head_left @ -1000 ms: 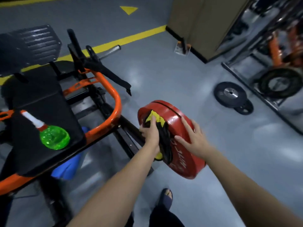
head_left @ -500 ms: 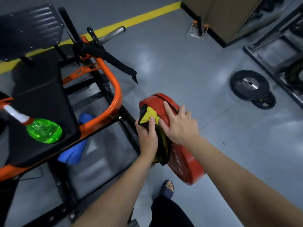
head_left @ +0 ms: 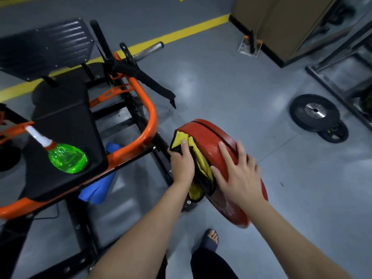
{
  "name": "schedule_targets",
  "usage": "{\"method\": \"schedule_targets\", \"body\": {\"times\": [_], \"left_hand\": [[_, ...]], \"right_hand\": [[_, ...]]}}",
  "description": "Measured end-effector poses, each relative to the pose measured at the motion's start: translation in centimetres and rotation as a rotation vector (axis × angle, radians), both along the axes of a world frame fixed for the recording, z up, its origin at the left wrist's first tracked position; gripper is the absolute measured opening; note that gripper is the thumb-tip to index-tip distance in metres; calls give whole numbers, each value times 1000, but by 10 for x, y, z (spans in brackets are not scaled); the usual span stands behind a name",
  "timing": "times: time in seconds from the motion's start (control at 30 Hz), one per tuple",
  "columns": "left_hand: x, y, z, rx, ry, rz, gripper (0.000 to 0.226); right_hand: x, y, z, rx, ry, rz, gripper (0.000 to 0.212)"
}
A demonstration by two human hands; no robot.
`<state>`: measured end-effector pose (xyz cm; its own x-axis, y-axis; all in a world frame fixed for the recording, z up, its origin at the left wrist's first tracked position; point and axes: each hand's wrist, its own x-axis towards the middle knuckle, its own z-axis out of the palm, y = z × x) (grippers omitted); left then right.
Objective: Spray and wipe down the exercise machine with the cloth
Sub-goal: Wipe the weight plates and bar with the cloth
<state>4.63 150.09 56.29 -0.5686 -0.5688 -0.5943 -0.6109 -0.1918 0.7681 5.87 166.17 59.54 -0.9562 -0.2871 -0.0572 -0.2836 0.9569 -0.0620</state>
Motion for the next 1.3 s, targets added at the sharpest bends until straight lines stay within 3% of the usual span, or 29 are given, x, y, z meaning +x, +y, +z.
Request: {"method": "schedule_targets", "body": {"times": [0.13, 0.23, 0.3, 0.47, 0.6, 0.8, 0.93, 1.1, 1.3], "left_hand": [[16, 9, 7, -66, 75, -17, 67], [18, 13, 7, -45, 90, 4, 62], [14, 10, 4, -29, 72, 26, 60], [-5, -14, -8, -22, -17, 15, 81], [-13, -16, -11, -57, -54, -17, 77], [-25, -15, -9, 15, -132, 75, 83], [-19, -15, -7, 3, -85, 41, 81], [6, 7, -6, 0, -31, -37, 55], [-4, -8, -16, 11, -32, -46, 54]], "right_hand": [[-18, -15, -9, 39, 124, 32, 66], [-34, -40, -4, 102, 102, 10, 64], [-51, -58, 2, 135, 7, -23, 65], [-108, -110, 5, 161, -259, -73, 66], [-122, -115, 21, 71, -477, -37, 88], [-25, -21, 9, 18, -36, -42, 80], [-31, -29, -3, 44, 53, -16, 67], [-66, -71, -2, 85, -51, -107, 66], [-132, -121, 4, 43, -375, -84, 62]]}}
